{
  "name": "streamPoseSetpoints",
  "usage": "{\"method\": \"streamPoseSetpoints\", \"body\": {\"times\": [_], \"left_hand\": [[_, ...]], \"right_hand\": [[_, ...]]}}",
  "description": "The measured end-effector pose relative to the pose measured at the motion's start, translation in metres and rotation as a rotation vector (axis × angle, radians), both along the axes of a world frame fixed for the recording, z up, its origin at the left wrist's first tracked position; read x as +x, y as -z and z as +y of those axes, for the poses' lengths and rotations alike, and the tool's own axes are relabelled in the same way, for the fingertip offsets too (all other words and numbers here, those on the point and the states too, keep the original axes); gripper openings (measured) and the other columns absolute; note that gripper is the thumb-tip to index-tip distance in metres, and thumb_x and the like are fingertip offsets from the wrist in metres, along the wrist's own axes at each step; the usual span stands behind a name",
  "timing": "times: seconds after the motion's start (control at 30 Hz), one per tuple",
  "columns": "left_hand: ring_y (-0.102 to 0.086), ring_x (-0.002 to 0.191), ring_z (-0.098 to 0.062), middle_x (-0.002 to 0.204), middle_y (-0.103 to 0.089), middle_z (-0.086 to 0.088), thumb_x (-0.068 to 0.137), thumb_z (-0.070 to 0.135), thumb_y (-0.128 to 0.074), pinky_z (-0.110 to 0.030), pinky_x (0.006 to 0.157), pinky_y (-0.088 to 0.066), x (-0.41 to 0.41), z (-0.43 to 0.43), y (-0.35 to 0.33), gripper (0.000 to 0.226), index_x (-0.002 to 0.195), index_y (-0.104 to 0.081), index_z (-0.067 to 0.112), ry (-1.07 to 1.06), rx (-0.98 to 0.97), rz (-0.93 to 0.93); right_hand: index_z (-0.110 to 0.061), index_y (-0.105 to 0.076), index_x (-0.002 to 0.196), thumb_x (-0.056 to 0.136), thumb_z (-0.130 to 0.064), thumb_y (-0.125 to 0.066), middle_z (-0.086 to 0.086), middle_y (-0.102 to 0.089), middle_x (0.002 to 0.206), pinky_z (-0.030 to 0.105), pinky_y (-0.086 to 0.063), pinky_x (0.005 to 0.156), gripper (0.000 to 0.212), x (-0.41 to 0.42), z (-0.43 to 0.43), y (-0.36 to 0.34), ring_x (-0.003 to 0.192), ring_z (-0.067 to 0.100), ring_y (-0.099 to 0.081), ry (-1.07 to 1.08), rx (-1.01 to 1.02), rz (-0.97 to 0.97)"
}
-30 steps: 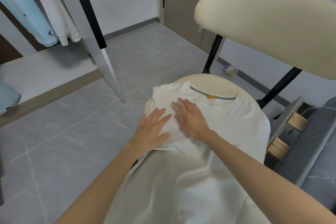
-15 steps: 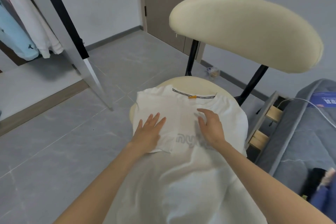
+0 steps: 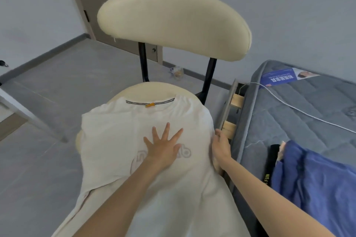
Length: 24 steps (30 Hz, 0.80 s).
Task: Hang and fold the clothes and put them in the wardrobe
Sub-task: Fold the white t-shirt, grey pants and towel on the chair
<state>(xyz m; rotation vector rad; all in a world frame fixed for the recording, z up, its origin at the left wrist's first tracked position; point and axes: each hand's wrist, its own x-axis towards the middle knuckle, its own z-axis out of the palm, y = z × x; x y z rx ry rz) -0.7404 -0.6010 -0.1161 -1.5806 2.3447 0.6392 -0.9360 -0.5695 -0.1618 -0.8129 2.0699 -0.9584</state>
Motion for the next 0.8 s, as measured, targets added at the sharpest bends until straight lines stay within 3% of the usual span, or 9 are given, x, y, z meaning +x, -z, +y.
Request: {"method": "streamPoseSetpoints", "body": {"times": [0.17,0.43,0.53,0.6,0.67,0.73,0.8], "left_hand": [[0.014,0.14,-0.048,0.157,0.019,0.006,0.097,0.057,-0.015,-0.072,0.104,-0.005,-0.004,-0.01,0.012,0.053,0.146,0.004,0.049,0.0,-0.04,-0.072],[0.013,0.14,-0.048,0.157,0.018,0.009,0.094,0.062,-0.018,-0.072,0.103,-0.008,-0.008,-0.016,0.016,0.056,0.144,0.006,0.052,-0.002,-0.043,-0.099],[0.012,0.14,-0.048,0.157,0.018,0.009,0.094,0.062,-0.017,-0.072,0.103,-0.009,-0.008,-0.017,0.017,0.057,0.144,0.007,0.052,0.005,-0.053,-0.113],[0.012,0.14,-0.048,0.157,0.017,0.009,0.094,0.062,-0.017,-0.072,0.103,-0.01,-0.008,-0.018,0.017,0.057,0.144,0.007,0.051,0.01,-0.052,-0.12],[0.012,0.14,-0.048,0.158,0.017,0.009,0.094,0.062,-0.018,-0.072,0.103,-0.01,-0.008,-0.018,0.016,0.057,0.144,0.006,0.052,0.01,-0.041,-0.12],[0.012,0.14,-0.048,0.158,0.016,0.009,0.094,0.062,-0.019,-0.073,0.102,-0.009,-0.008,-0.019,0.015,0.057,0.144,0.004,0.052,0.003,-0.028,-0.109],[0.012,0.14,-0.048,0.158,0.016,0.009,0.094,0.062,-0.02,-0.073,0.102,-0.009,-0.008,-0.019,0.015,0.057,0.144,0.003,0.053,-0.003,-0.019,-0.103]], "right_hand": [[-0.015,-0.03,0.147,0.103,-0.015,-0.03,0.003,-0.041,0.147,0.033,-0.03,0.109,0.044,-0.018,-0.035,-0.004,0.135,0.022,-0.037,-0.092,-0.045,0.023],[-0.027,-0.023,0.147,0.1,-0.015,-0.038,0.002,-0.04,0.144,0.046,-0.035,0.11,0.051,-0.037,-0.075,0.017,0.126,0.025,-0.042,-0.146,0.067,-0.16],[-0.02,-0.028,0.143,0.097,-0.011,-0.044,0.003,-0.047,0.126,0.033,-0.041,0.097,0.049,-0.046,-0.079,0.017,0.108,0.02,-0.046,-0.178,0.143,-0.16],[-0.012,-0.043,0.133,0.095,-0.014,-0.048,0.005,-0.053,0.119,0.03,-0.04,0.086,0.039,-0.053,-0.075,0.018,0.101,0.019,-0.048,-0.218,0.19,-0.052],[-0.008,-0.058,0.109,0.095,-0.019,-0.048,0.008,-0.06,0.1,0.028,-0.043,0.077,0.02,-0.058,-0.07,0.015,0.088,0.019,-0.054,-0.271,0.187,0.044],[-0.01,-0.057,0.089,0.097,-0.026,-0.047,0.005,-0.055,0.08,0.025,-0.042,0.068,0.021,-0.062,-0.063,0.007,0.073,0.016,-0.052,-0.278,0.162,0.091],[-0.01,-0.055,0.087,0.097,-0.032,-0.046,0.003,-0.052,0.077,0.026,-0.044,0.068,0.025,-0.07,-0.056,-0.003,0.071,0.016,-0.052,-0.262,0.153,0.111]]}}
